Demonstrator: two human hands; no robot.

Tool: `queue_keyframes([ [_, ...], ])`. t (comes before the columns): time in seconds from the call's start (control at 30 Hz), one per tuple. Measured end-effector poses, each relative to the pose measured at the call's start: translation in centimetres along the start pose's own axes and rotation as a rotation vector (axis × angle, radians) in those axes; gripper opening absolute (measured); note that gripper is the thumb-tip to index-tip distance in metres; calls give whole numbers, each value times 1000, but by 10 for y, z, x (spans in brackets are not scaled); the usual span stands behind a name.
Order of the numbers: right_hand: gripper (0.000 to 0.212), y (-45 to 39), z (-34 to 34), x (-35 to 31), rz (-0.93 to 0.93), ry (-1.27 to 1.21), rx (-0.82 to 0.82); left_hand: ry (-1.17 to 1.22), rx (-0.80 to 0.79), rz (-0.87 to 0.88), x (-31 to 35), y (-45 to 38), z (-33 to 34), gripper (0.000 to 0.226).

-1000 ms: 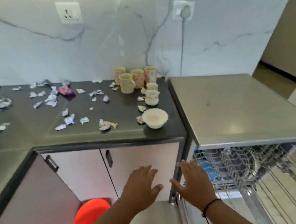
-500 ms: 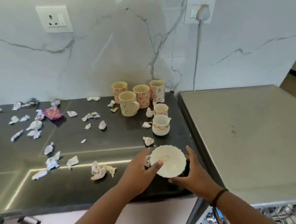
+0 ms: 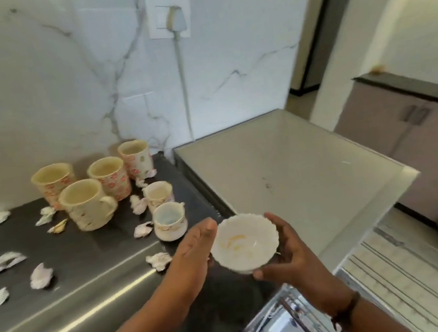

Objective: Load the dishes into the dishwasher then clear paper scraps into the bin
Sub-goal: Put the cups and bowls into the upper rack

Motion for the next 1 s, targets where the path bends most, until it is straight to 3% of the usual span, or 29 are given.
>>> queue_keyframes([
  [0.13, 84, 36, -45, -29, -82, -251, 168, 81, -309, -2, 32, -1, 68, 54],
  [0.27, 93, 85, -86, -30, -113, -526, 326, 89, -688, -128, 36, 16, 147, 51],
  [0.37, 95, 121, -113, -21, -139, -741, 424, -5, -900, -161, 28, 30, 199, 55],
  [0.5, 97, 173, -154, 14, -163, -1005, 638, -301, -1119, -13, 8, 48, 267, 49],
  [0.6, 104, 206, -182, 54, -130, -1165, 815, -639, -1144, 227, -21, 36, 309, 60],
  [0.7, 107, 232, -215, 96, -93, -1260, 920, -1166, -1082, 713, -53, 9, 353, 61],
  [0.77, 106, 243, -241, 126, -23, -1290, 954, -1444, -1041, 921, -77, -12, 382, 61],
  [0.87, 90, 253, -280, 174, 203, -1234, 989, -1649, -961, 963, -105, -48, 415, 61],
  [1.0, 68, 256, -334, 231, 608, -929, 974, -1780, -805, 993, -123, -96, 451, 69],
])
Point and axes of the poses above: each hand's wrist, its own y-axis away from the middle knuckle, its own z-axis out of the palm, x = y × z, the point moved 6 cm from there along -y, towards the middle knuckle, and after that the axes turned 5 degrees about y, right-handed, at the moved point
